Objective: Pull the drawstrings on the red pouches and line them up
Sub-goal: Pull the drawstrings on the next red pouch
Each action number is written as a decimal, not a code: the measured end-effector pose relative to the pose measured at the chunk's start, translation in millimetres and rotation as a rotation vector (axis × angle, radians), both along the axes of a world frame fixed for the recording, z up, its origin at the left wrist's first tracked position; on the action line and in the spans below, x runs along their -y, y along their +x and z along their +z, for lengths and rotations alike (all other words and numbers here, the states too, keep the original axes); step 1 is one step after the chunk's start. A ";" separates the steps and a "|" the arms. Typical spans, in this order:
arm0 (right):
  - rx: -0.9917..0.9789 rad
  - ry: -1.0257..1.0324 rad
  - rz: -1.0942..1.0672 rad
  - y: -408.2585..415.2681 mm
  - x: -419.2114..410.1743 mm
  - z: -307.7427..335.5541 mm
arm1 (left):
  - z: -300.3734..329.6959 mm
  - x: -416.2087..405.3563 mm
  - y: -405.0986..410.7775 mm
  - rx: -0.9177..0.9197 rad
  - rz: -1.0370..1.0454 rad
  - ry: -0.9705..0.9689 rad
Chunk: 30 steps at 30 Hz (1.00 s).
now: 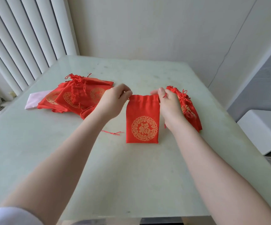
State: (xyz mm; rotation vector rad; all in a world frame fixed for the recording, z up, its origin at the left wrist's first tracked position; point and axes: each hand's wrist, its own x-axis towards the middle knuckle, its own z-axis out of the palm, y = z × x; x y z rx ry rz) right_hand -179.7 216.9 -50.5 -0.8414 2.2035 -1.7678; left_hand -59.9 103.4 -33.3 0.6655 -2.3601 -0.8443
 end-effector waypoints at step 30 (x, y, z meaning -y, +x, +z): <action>-0.525 0.846 -0.288 4.2 -48.0 -34.5 | -60.7 7.7 40.7 0.340 0.214 0.027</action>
